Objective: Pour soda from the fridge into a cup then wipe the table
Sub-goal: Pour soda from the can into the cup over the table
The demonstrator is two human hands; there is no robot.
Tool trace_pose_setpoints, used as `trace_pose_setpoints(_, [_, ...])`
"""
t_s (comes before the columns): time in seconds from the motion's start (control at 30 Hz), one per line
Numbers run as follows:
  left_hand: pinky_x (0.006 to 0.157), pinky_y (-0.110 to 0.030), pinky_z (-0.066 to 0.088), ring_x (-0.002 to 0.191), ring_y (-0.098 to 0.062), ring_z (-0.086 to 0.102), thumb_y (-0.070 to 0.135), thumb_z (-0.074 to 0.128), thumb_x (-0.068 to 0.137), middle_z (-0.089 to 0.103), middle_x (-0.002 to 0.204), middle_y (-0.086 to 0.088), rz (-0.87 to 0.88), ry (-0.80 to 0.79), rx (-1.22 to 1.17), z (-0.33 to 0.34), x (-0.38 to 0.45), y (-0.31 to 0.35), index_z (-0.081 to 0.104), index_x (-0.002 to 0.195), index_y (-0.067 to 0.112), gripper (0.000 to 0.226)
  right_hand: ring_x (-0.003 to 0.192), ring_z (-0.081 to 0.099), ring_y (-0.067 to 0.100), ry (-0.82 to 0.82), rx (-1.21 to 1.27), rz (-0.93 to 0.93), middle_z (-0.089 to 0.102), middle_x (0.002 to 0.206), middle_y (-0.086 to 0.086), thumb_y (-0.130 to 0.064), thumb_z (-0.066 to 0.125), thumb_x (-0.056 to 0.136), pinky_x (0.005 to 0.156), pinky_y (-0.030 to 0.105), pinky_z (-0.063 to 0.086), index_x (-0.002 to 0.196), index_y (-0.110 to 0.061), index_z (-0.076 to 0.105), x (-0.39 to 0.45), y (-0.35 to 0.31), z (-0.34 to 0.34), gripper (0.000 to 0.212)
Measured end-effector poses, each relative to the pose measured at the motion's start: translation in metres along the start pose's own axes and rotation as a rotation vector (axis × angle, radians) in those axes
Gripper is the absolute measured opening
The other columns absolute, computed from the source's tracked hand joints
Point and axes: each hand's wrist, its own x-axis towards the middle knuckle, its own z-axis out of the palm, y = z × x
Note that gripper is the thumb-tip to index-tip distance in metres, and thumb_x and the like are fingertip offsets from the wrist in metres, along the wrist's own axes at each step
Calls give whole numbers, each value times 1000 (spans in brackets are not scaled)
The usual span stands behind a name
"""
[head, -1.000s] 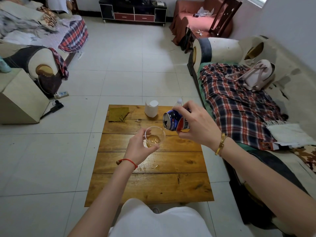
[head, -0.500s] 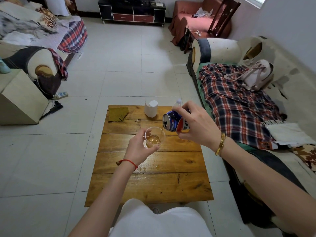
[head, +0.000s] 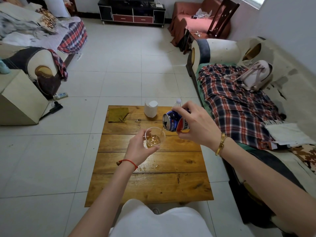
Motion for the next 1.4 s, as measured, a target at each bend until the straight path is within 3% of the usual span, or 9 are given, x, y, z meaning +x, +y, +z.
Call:
trace_pose_setpoints(0.6, [91, -22, 49, 108, -12, 59, 31, 85, 71, 62, 116, 8, -1, -1, -12, 0, 0, 3, 53, 124, 24, 63, 97, 50, 20, 11, -7, 6, 49, 112, 5, -40, 72, 70, 87, 36, 49, 134, -25, 45, 1, 0, -3, 72])
trace_pose_setpoints(1.4, [93, -26, 52, 109, -11, 60, 31, 85, 70, 63, 118, 6, -16, -7, -10, 8, 6, 5, 53, 125, 22, 64, 99, 50, 21, 13, -11, 3, 50, 113, 7, -39, 74, 70, 90, 37, 48, 135, -24, 45, 3, 7, -5, 73])
